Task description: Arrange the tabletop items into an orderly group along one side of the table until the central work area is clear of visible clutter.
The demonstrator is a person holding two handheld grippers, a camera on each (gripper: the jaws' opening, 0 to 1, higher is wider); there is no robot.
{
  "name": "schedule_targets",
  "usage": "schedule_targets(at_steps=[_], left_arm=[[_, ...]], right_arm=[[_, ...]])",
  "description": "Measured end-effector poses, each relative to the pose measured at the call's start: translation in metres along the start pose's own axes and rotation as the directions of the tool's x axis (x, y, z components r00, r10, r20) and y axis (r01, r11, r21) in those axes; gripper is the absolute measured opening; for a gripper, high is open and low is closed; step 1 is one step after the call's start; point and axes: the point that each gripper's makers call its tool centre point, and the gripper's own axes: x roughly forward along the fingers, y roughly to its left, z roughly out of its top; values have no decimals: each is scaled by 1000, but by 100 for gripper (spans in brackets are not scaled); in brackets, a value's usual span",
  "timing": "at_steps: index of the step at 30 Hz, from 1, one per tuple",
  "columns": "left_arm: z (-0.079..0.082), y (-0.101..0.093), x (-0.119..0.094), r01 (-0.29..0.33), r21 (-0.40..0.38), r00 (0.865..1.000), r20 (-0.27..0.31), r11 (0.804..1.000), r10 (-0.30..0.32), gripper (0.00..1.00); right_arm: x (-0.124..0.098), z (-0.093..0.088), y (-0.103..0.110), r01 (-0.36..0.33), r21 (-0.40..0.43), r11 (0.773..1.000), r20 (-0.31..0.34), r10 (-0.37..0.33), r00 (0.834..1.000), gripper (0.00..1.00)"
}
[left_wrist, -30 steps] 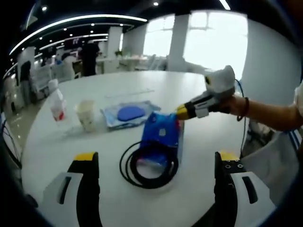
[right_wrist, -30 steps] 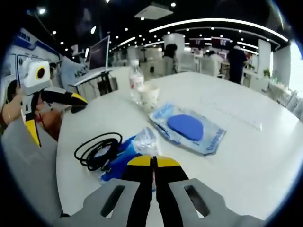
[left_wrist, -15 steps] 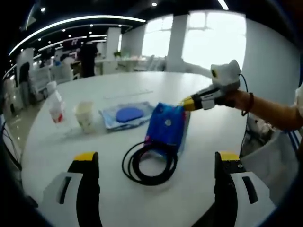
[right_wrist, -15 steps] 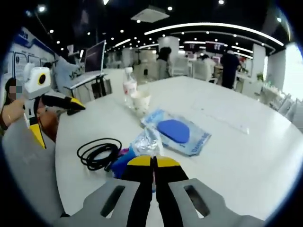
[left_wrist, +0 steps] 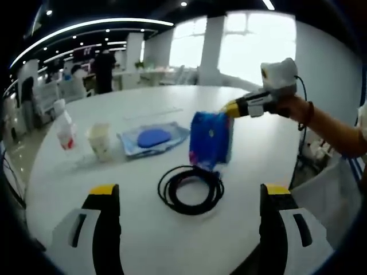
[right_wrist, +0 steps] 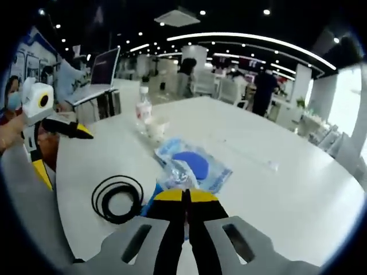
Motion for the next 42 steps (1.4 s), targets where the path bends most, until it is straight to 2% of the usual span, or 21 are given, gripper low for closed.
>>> schedule_targets(at_steps=[2,4,9,12,16,21,27,31,42], left_arm=[[0,0,0,0,-1,1000,1,1000,0,99],[1,-1,0,0,1,1000,3,1000,0,99],[2,-2,0,2,1,1000,9,1000,-2,99],[3,-2,0,3,1,1000,11,1000,-3,99],[3,-2,0,3,-1,1000,11,1000,-3,99],[3,-2,0,3,-1,1000,13,1000,-3,99],[4,-2,0,4,-2,1000,15,1000,-4,99],[4,-1,-1,3,-3,1000,17,1000,-3,99],[4,-1,-2,3,-2,1000,8,1000,-3,99]], right_arm=[[-4,6,-3,8,39,999,23,-9,1000,1],[-7,16,-5,-15,100,995,71,8,997,1],[-13,25,-12,13,110,994,80,-22,997,1],[-14,23,-17,34,120,992,71,-42,997,1],[-15,18,-24,40,191,981,69,-54,996,1],[-18,14,-35,64,224,972,63,-80,995,1],[-20,8,-49,87,321,943,60,-112,992,1],[-21,3,-60,103,395,913,62,-138,988,1],[-23,-19,-90,161,486,859,25,-198,980,1]])
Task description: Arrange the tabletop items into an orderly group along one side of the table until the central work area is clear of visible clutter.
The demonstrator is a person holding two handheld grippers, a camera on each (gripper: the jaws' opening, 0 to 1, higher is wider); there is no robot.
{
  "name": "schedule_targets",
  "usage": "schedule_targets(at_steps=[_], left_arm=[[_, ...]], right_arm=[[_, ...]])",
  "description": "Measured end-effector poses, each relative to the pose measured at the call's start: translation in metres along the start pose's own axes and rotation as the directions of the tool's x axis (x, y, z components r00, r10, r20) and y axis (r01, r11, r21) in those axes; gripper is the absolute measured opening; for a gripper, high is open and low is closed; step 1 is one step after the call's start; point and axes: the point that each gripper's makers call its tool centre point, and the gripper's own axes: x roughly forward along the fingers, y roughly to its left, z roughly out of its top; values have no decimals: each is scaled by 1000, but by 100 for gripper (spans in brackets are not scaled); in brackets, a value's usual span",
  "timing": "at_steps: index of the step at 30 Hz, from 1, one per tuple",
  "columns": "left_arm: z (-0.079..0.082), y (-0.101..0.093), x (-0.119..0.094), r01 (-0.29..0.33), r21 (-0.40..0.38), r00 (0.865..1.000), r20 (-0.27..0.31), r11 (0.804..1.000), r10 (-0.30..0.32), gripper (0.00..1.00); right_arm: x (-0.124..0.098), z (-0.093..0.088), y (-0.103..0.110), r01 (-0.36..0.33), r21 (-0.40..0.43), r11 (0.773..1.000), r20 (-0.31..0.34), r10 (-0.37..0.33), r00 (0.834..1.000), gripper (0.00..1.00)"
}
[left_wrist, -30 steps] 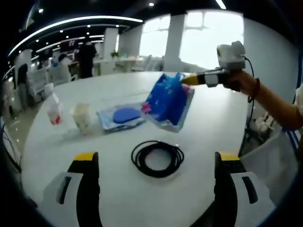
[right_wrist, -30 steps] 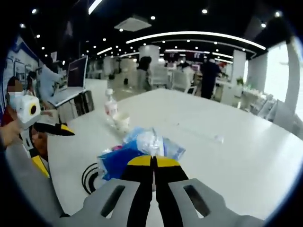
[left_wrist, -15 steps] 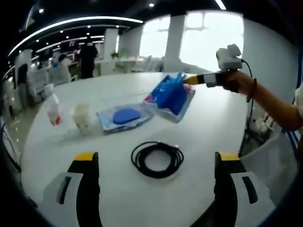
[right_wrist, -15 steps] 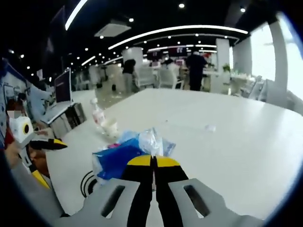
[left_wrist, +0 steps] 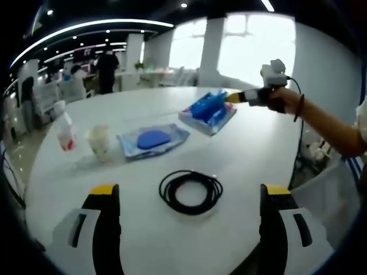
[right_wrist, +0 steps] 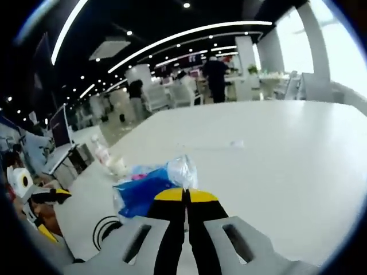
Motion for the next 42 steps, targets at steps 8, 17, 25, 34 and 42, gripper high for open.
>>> schedule_targets(at_steps=[8,17,25,34,42], left_arm=[[-3,1,1,-3,-2,1000,-18,1000,3,99],[-8,2,5,-5,-6,999,-37,1000,5,99],[-12,4,10,-13,-2,999,-50,1000,13,99],[-22,4,13,-10,-5,996,-87,1000,9,99],[-28,8,15,-17,-8,994,-108,1000,16,99]], right_arm=[[5,-5,-23,26,75,997,0,-26,1000,1],[14,-7,-66,98,157,983,4,-100,995,1],[31,-15,-96,145,188,971,-14,-145,989,1],[59,-27,-109,143,200,969,-51,-135,990,1],[78,-36,-124,159,176,971,-78,-147,986,1]])
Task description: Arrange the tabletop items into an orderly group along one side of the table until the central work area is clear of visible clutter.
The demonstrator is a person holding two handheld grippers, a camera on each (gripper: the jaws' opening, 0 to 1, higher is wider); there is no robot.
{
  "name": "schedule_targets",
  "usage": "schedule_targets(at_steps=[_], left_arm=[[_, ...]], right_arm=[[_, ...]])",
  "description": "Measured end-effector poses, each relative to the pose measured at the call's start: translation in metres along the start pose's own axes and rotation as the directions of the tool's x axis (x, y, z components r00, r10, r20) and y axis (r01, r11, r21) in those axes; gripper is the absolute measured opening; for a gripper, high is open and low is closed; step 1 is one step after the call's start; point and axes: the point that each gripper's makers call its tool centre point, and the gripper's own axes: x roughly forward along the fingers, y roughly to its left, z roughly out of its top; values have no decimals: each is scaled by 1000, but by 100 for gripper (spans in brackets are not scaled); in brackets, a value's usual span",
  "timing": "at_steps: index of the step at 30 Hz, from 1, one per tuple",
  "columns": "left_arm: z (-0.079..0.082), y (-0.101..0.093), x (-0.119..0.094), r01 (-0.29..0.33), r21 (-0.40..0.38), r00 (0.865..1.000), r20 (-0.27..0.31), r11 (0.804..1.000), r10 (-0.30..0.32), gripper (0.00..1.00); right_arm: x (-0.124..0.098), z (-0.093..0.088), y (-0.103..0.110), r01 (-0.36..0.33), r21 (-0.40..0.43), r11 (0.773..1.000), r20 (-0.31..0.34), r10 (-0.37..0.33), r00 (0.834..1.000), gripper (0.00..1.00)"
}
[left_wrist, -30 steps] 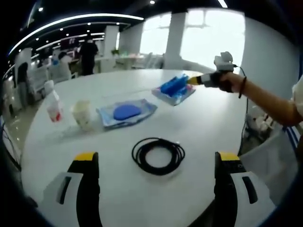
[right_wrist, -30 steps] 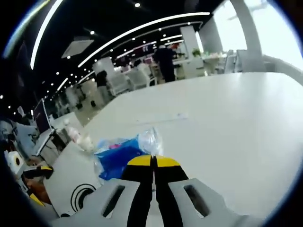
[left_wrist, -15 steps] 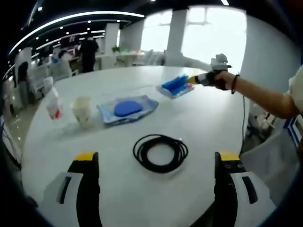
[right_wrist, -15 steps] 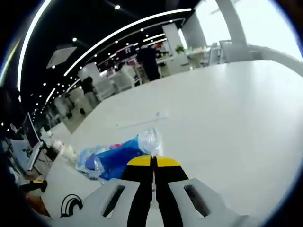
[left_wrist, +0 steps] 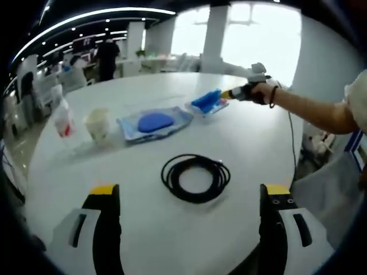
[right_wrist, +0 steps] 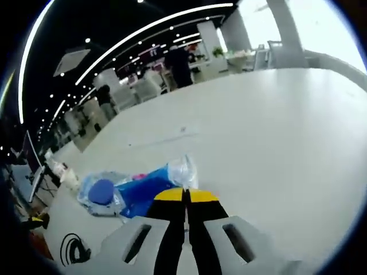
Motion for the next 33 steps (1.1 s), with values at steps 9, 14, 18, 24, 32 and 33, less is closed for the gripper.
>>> schedule_targets(at_steps=[9,14,18,24,32,33], left_arm=[[-3,-1,0,8,-7,1000,-14,1000,-8,98],[-2,1,-1,-2,-7,1000,-11,1000,2,98],[-3,1,-1,-4,-6,1000,-14,1000,4,98],[-2,2,-2,-8,-7,1000,-7,1000,8,98],[-2,1,-2,-4,-10,1000,-6,1000,4,98],[-2,1,-2,-5,-10,1000,-6,1000,5,98]], right_arm=[[11,-7,-14,22,-46,999,-27,-24,999,1],[14,-11,-17,36,-60,998,-35,-39,999,1],[15,-16,-24,80,-91,993,-54,-85,995,1],[18,-22,-17,70,-94,993,-69,-77,995,2],[18,-24,-17,99,-111,989,-78,-108,991,2],[18,-25,-17,101,-107,989,-83,-110,990,2]])
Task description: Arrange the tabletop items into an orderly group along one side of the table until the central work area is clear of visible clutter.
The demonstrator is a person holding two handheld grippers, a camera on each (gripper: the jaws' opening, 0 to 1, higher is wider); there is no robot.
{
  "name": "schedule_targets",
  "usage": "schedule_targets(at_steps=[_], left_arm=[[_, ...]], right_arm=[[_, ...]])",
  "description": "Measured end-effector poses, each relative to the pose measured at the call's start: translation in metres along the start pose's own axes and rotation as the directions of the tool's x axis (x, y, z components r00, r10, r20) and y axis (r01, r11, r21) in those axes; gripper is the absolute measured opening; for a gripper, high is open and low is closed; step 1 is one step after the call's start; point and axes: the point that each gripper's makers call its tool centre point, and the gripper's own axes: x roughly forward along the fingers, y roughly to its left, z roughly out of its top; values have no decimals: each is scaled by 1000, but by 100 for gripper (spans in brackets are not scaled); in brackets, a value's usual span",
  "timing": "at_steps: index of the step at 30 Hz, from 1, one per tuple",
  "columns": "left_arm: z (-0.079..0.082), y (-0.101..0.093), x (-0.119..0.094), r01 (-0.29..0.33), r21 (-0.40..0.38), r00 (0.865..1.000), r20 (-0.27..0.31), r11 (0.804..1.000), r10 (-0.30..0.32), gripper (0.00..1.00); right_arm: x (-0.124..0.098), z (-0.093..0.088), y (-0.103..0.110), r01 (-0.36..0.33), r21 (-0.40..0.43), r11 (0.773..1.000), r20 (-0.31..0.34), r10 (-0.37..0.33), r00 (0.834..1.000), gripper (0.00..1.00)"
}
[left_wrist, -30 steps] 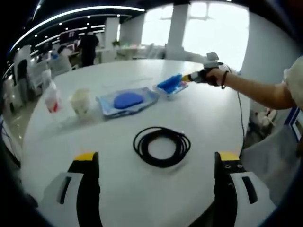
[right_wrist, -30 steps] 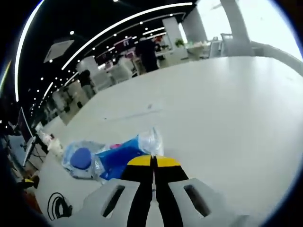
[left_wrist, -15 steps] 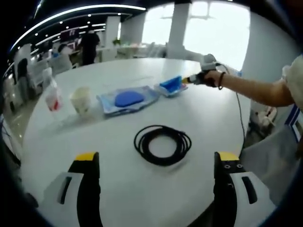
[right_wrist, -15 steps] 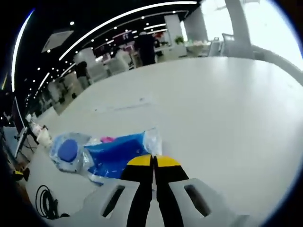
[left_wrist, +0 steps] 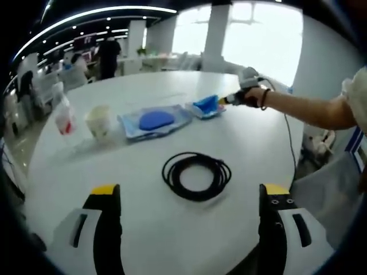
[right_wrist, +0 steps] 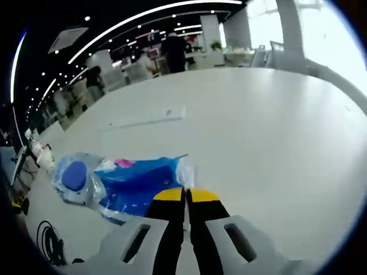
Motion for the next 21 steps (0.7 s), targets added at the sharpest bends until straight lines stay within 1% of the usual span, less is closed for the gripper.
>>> schedule_targets(at_steps=[2,4,5,7,10,16,19,21], left_arm=[[1,0,0,0,2,1000,3,1000,0,98],[2,0,0,3,3,1000,6,1000,-3,98],[2,-1,0,4,4,1000,8,1000,-4,98],[3,-1,-1,4,6,1000,11,1000,-4,98],[3,-1,0,5,6,1000,8,1000,-5,98],[4,-3,0,7,8,1000,11,1000,-7,99],[5,-3,-1,6,12,1000,16,1000,-6,99],[6,-3,-1,5,10,1000,19,1000,-5,99]], right_arm=[[0,-2,-1,12,1,1000,-11,-12,1000,3],[1,-4,-1,16,-18,1000,-21,-16,1000,3],[1,-5,1,-1,-27,1000,-26,0,1000,4],[1,-4,2,-6,-9,1000,-20,5,1000,6],[2,-4,4,-14,-4,1000,-20,14,1000,11],[-4,3,0,-1,-10,1000,0,1,1000,26],[-10,6,6,-24,-10,1000,13,24,1000,36],[-13,7,7,-23,-22,999,16,24,1000,45]])
